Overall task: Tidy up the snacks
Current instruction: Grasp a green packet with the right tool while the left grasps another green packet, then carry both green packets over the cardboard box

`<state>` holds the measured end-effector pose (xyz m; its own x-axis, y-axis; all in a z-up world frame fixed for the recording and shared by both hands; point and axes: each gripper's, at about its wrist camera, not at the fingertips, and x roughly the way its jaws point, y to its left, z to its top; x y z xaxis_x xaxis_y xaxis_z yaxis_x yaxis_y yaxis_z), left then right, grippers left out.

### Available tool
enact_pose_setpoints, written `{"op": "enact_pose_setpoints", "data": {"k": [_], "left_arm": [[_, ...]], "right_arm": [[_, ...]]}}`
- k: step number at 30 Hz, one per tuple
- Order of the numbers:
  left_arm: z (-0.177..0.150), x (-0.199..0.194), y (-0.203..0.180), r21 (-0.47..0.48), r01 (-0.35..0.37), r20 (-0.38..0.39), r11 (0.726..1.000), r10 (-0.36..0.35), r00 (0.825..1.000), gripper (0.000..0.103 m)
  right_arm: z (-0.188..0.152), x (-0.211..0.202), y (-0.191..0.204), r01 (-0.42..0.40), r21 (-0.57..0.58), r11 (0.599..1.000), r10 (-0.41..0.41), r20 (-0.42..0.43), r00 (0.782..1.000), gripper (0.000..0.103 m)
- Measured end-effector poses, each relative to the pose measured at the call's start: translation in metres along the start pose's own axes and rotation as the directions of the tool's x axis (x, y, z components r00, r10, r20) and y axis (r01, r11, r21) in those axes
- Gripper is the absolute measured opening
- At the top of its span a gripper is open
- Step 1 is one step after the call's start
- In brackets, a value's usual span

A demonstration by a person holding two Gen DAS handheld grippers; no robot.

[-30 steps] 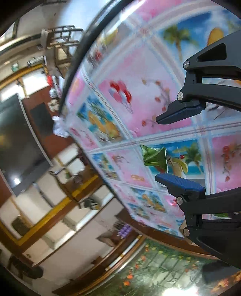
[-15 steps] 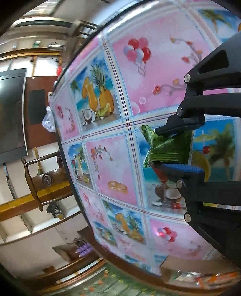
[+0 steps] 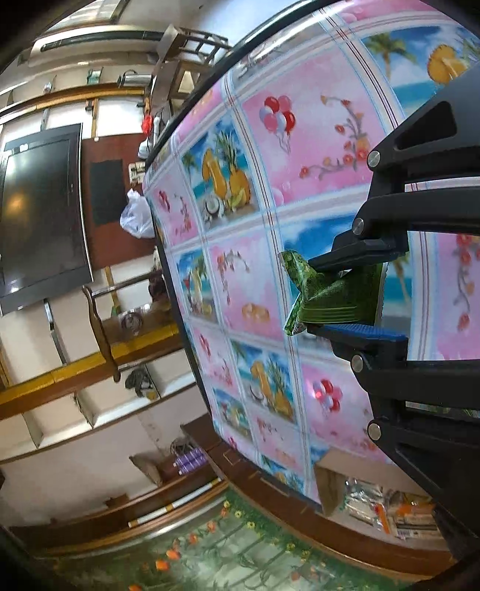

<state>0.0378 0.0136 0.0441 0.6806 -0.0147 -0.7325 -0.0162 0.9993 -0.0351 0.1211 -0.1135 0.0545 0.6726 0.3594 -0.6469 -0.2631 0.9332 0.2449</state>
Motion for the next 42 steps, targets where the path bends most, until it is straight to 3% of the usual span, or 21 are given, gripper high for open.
{"op": "enact_pose_setpoints", "data": {"k": [12, 19, 25, 35, 42], "left_arm": [[0.01, -0.031, 0.023, -0.058, 0.023, 0.069, 0.998, -0.019, 0.997, 0.035], [0.017, -0.054, 0.082, -0.171, -0.041, 0.122, 0.984, 0.063, 0.991, 0.035], [0.012, -0.063, 0.143, -0.263, -0.111, 0.106, 0.958, 0.144, 0.984, 0.035], [-0.007, -0.054, 0.213, -0.352, -0.201, 0.008, 0.914, 0.217, 0.976, 0.035], [-0.011, -0.051, 0.22, -0.351, -0.226, -0.022, 0.909, 0.233, 0.972, 0.035]], "right_arm": [[-0.009, -0.013, 0.022, -0.115, 0.005, 0.993, 0.115, 0.047, 0.992, 0.029], [-0.027, -0.025, 0.064, -0.193, -0.074, 0.978, 0.197, 0.056, 0.979, 0.029], [-0.056, -0.031, 0.115, -0.306, -0.175, 0.936, 0.309, -0.009, 0.951, 0.029], [-0.113, -0.023, 0.19, -0.504, -0.283, 0.816, 0.459, -0.214, 0.862, 0.03], [-0.122, -0.016, 0.216, -0.518, -0.304, 0.8, 0.469, -0.223, 0.855, 0.03]]}}
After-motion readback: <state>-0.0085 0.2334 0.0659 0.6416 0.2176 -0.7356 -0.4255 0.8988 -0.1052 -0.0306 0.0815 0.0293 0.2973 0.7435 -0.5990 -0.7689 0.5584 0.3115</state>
